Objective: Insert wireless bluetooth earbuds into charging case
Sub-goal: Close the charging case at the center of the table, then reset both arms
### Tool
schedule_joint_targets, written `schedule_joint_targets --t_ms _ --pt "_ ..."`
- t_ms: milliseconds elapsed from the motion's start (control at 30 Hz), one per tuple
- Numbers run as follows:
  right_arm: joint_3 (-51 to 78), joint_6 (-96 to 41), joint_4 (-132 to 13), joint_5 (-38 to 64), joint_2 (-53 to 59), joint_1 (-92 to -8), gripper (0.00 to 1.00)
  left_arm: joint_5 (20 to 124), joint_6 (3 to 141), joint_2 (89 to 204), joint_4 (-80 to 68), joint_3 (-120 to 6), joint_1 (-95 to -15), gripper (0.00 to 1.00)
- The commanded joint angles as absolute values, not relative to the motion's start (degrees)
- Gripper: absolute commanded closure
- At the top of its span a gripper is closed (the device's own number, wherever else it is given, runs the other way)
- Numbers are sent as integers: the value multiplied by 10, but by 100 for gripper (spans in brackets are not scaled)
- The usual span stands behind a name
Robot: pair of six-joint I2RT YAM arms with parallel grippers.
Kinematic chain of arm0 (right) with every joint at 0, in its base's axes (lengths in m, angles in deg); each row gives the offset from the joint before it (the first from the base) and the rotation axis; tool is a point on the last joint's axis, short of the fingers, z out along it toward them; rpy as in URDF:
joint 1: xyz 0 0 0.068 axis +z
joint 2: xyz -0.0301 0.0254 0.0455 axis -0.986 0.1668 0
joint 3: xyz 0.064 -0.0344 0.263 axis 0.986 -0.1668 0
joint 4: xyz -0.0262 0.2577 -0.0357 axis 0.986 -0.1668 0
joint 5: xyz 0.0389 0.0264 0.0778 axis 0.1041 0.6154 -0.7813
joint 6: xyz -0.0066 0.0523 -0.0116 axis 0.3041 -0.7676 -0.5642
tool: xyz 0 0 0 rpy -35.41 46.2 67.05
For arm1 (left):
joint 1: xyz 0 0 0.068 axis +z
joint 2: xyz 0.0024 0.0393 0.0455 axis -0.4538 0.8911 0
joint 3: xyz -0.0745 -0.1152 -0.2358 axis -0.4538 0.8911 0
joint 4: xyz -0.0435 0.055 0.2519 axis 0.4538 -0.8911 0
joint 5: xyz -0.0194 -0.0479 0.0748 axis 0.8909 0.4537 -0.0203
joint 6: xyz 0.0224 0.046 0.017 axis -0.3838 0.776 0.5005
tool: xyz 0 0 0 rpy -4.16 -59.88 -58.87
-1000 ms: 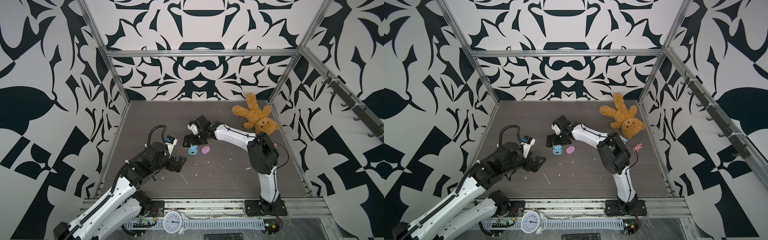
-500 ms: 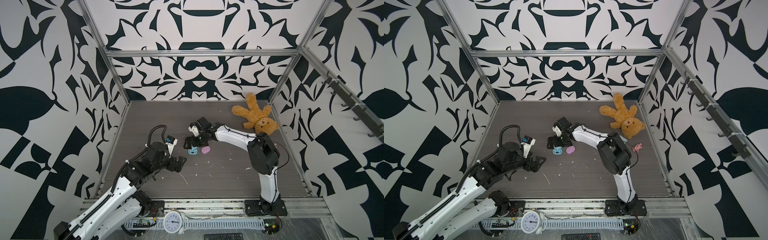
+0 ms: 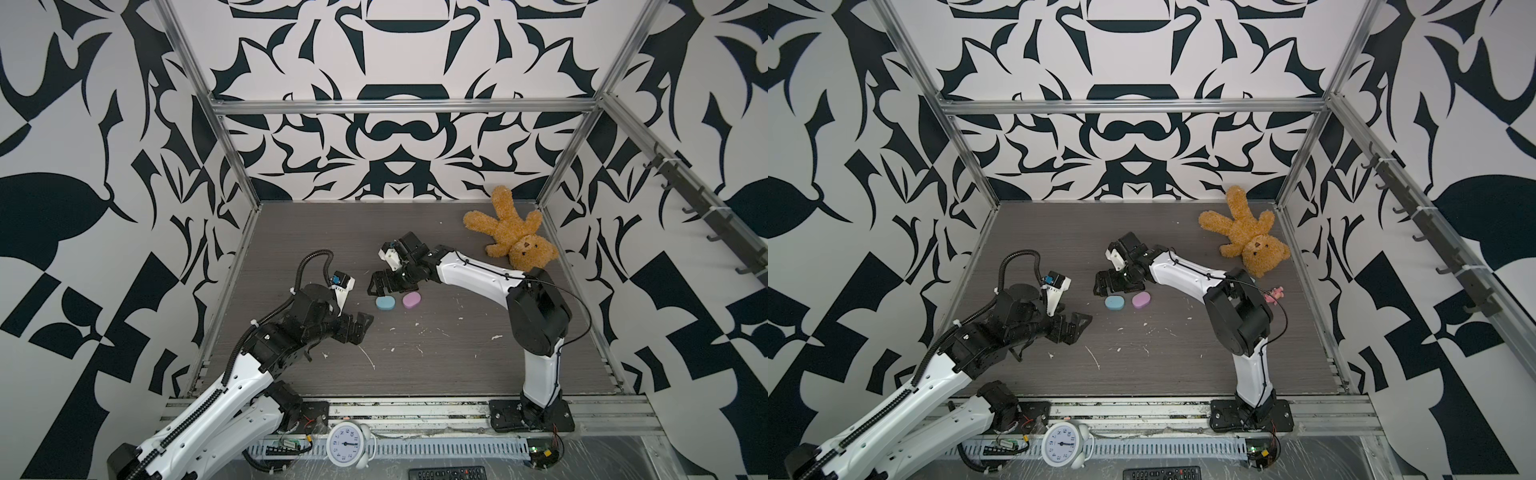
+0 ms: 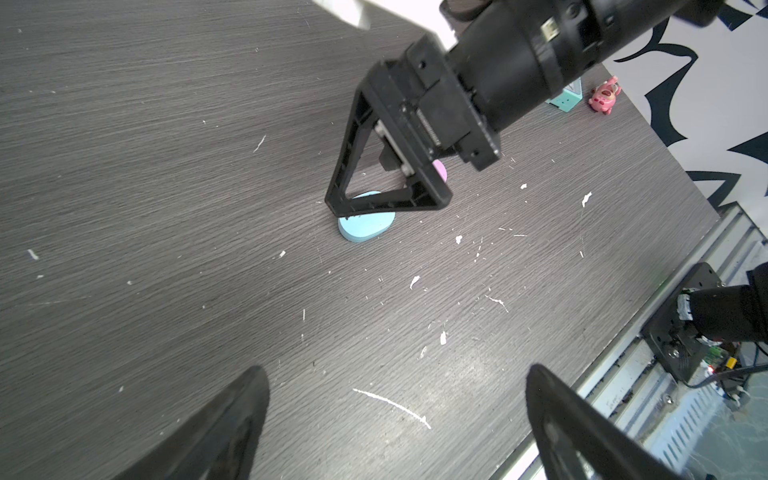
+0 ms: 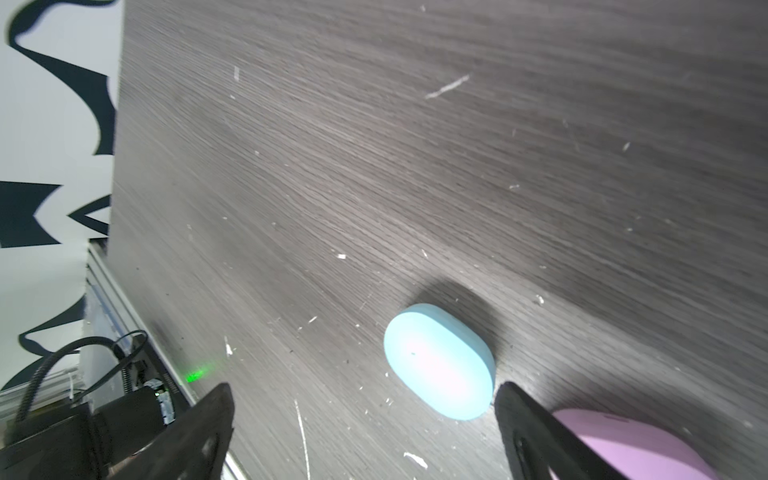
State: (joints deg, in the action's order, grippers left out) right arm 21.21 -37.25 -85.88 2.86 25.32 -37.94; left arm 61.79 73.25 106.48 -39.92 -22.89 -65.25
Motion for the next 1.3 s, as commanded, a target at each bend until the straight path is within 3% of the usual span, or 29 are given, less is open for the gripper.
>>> schedule_joint_targets --t_ms 0,300,833,1067,1267 --pt "205 -381 -860 76 206 -377 0 623 728 1063 -399 -241 -652 1" --pt "133 -390 -856 237 70 -373 0 576 724 1051 -402 -242 -651 1" --pt "-140 -220 -717 577 -236 -381 0 255 648 1050 -422 -245 -651 1" --pt "-236 -153 -635 654 -321 -437 0 167 710 1077 -394 -242 -650 1" --pt "-336 -90 -504 669 -369 -499 0 139 786 1078 -236 -176 -637 1"
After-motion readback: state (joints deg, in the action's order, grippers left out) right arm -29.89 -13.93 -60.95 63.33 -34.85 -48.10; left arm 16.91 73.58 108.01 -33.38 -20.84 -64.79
